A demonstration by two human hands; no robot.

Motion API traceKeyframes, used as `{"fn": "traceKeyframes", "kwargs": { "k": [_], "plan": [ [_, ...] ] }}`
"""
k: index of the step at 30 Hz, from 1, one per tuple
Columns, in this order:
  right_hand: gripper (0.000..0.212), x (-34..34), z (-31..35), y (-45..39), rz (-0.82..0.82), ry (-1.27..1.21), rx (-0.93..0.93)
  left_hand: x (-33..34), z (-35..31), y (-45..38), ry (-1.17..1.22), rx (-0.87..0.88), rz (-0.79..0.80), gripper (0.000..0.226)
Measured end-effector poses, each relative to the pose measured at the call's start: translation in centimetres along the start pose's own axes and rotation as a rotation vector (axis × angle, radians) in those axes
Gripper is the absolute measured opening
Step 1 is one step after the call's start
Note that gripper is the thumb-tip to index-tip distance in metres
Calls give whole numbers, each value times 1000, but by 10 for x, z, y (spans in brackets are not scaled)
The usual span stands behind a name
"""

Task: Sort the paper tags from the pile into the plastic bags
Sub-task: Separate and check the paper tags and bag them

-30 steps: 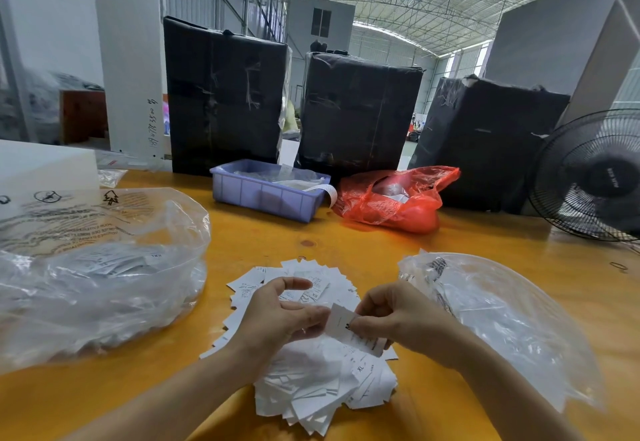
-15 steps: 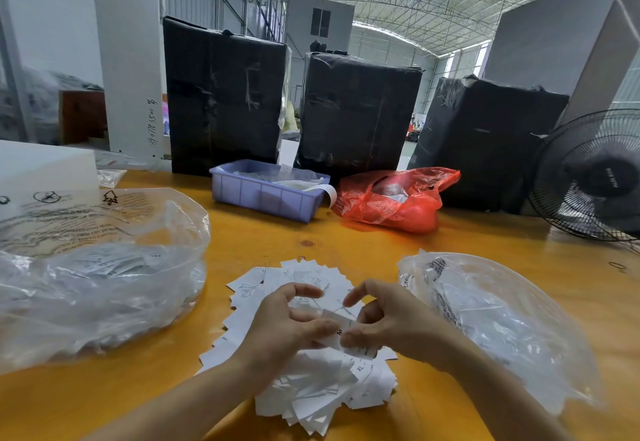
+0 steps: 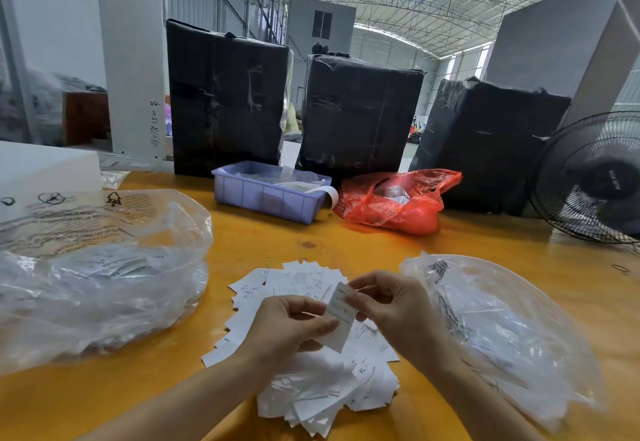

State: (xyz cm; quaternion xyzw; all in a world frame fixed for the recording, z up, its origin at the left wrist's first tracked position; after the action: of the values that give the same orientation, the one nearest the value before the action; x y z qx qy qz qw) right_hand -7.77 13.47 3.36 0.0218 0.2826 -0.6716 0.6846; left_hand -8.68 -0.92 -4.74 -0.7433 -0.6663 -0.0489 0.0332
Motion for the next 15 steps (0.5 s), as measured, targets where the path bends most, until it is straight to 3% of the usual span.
{"fn": "traceKeyframes", "kwargs": {
  "k": [5, 8, 12, 15],
  "plan": [
    [17, 13, 3, 4, 30, 33, -59, -3, -4, 1, 64, 13, -19, 11],
    [7, 20, -2, 4, 82, 52, -27, -8, -7, 0, 89, 31, -59, 19],
    [44, 38, -20, 10, 246, -14, 137, -16, -9, -1, 94, 66, -123, 31],
    [42, 39, -16, 9, 229, -61, 117, -15, -13, 0, 102, 73, -121, 43]
  ]
}}
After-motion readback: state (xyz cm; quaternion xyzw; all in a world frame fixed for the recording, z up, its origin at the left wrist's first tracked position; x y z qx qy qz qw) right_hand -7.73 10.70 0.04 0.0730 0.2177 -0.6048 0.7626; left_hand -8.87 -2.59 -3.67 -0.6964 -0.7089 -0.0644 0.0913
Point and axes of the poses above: each hand's wrist, its own y-axis away from the middle knuckle, its own x-axis out of the palm, z = x × y, the point moved 10 cm from there along -y, towards the middle knuckle
